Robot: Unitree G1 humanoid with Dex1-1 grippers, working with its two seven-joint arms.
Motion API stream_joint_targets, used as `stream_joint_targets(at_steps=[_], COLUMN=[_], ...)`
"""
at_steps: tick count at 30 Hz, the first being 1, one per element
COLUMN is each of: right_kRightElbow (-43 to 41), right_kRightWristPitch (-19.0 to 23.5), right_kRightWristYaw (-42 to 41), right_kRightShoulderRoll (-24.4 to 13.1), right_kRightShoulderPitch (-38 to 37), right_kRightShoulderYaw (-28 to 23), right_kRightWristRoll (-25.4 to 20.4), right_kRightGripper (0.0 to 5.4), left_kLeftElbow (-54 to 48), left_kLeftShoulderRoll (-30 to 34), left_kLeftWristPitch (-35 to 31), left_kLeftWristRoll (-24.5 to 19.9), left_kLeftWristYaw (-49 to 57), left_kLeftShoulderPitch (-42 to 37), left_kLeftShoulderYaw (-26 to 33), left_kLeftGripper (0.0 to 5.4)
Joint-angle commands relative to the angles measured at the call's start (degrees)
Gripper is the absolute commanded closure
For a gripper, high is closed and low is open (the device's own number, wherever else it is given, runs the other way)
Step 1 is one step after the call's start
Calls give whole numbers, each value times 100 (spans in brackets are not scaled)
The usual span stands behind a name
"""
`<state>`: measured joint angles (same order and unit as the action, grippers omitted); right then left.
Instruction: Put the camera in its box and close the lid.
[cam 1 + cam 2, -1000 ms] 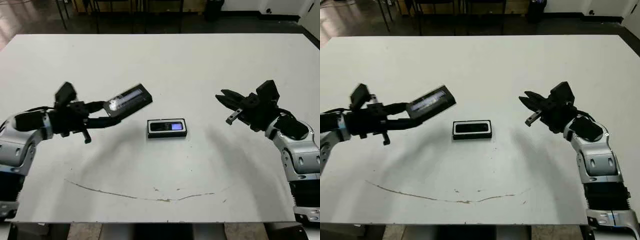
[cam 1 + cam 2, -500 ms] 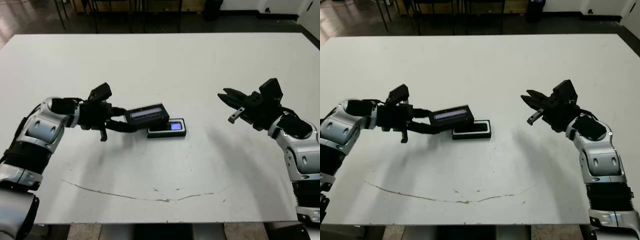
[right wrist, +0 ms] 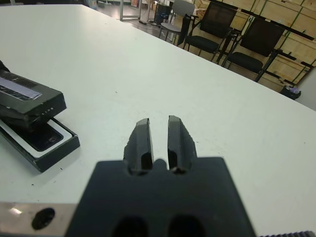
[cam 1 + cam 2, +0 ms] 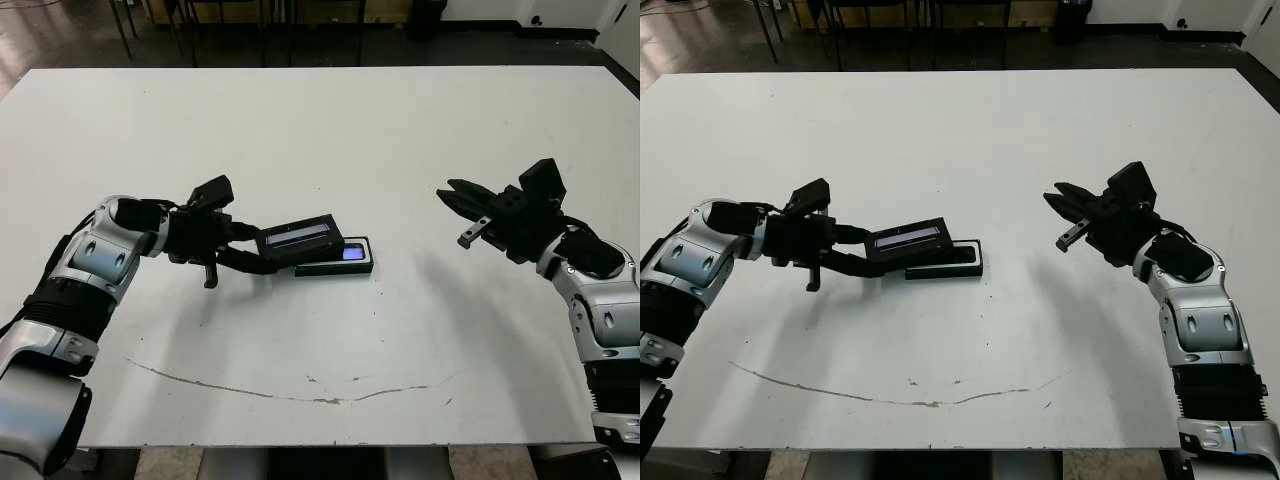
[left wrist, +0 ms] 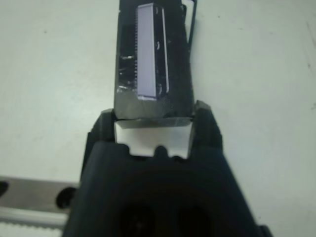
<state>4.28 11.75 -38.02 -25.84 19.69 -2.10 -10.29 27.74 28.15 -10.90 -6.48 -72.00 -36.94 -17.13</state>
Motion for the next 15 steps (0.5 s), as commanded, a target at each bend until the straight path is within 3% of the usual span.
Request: stream_joint_targets(at_steps=[1, 15], right_kRightElbow=[87, 314], right_kRightWristPitch=[-37, -159], right_kRightWristYaw=[-48, -147], right_kRightShoulderRoll=[-101, -109], right_kRightShoulderPitch=[15, 106], right_kRightShoulderYaw=[41, 26], right_kRightWristRoll=[54, 41], right_kRightGripper=[540, 540], left_kLeftElbow=[-20, -21], left_kLeftShoulderRoll=[-39, -341], left_kLeftWristPitch=[-26, 20], left_kLeftWristRoll=[139, 276], left_kLeftWristYaw=[-31, 40], left_kLeftShoulderPitch=[-35, -120], left_kLeftShoulderYaw=[-94, -246], left_kLeftGripper=[452, 452])
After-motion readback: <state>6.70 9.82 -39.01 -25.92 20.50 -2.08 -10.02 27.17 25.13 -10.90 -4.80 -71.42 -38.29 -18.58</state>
